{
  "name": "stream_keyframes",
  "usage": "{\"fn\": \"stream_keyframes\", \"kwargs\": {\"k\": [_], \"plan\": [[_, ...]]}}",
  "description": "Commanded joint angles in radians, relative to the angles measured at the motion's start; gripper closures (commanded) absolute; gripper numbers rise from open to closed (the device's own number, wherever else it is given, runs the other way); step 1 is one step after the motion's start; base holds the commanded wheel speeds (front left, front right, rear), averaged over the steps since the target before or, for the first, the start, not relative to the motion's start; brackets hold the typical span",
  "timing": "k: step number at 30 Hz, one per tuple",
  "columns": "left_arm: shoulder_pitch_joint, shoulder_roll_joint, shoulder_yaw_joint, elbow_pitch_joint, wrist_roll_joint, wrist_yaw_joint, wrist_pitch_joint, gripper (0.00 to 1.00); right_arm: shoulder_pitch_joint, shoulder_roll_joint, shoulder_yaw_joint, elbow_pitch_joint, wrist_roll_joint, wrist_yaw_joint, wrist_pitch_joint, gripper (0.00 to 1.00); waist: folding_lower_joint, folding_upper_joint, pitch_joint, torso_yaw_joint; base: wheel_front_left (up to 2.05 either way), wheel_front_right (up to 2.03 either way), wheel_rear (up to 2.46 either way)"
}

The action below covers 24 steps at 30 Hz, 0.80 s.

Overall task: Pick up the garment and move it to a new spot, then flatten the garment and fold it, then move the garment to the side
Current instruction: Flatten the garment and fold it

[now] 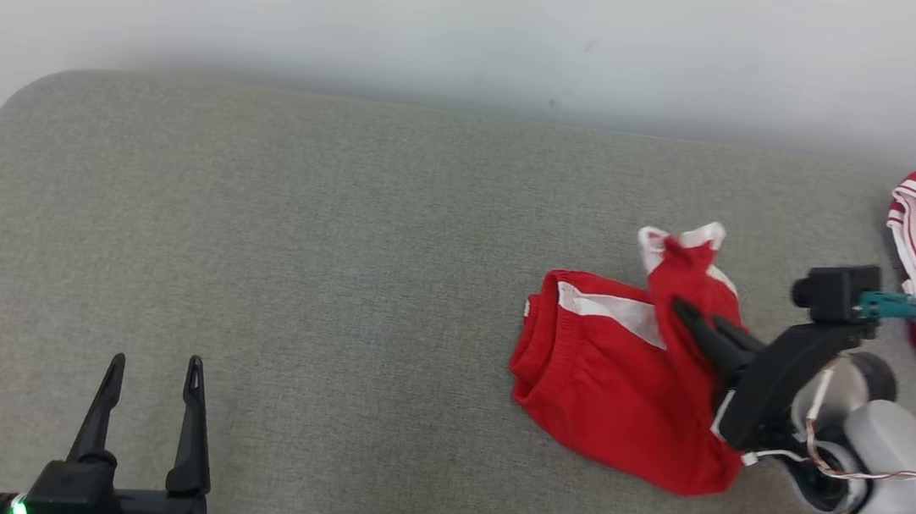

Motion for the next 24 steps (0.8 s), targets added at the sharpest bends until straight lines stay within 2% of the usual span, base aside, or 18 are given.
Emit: {"fn": "stream_keyframes", "kwargs": {"k": [1, 4, 6, 11, 16, 17, 18, 24], "plan": [[-0.015, -0.001, -0.005, 0.005, -0.008, 0.004, -0.003, 0.00, 0.010, 0.035, -0.006, -0.007, -0.023, -0.003, 0.021, 1.00, 0.0000, 0.0000, 0.005, 0.022, 0.00, 0.00, 0.00], [-0.024, -0.002, -0.015, 0.010, -0.011, 0.005, -0.003, 0.00, 0.012, 0.097, -0.011, 0.014, -0.054, -0.003, 0.054, 1.00, 0.0000, 0.0000, 0.011, 0.039, 0.00, 0.00, 0.00], [-0.027, -0.001, -0.018, 0.011, -0.013, 0.005, -0.003, 0.00, 0.009, 0.114, -0.013, 0.027, -0.070, -0.003, 0.062, 1.00, 0.0000, 0.0000, 0.014, 0.044, 0.00, 0.00, 0.00], [-0.040, -0.001, -0.039, 0.023, -0.019, 0.006, -0.003, 0.00, -0.012, 0.209, -0.044, 0.127, -0.133, -0.003, 0.063, 1.00, 0.0000, 0.0000, 0.028, 0.070, 0.00, 0.00, 0.00], [-0.051, -0.001, -0.052, 0.032, -0.028, 0.009, -0.003, 0.00, -0.013, 0.266, -0.054, 0.213, -0.191, -0.003, 0.068, 1.00, 0.0000, 0.0000, 0.035, 0.084, 0.00, 0.00, 0.00], [-0.052, -0.001, -0.052, 0.034, -0.028, 0.010, -0.003, 0.00, -0.015, 0.272, -0.055, 0.216, -0.196, -0.003, 0.060, 0.82, 0.0000, 0.0000, 0.035, 0.084, 0.00, 0.00, 0.00], [-0.052, -0.001, -0.050, 0.035, -0.028, 0.012, -0.003, 0.00, -0.015, 0.276, -0.056, 0.213, -0.201, -0.003, 0.052, 0.00, 0.0000, 0.0000, 0.034, 0.083, 0.00, 0.00, 0.00], [-0.034, -0.001, -0.033, 0.039, -0.019, 0.010, -0.003, 0.00, 0.001, 0.246, -0.074, 0.137, -0.213, -0.003, -0.028, 0.00, 0.0000, 0.0000, 0.020, 0.059, 0.00, 0.00, 0.00]]}}
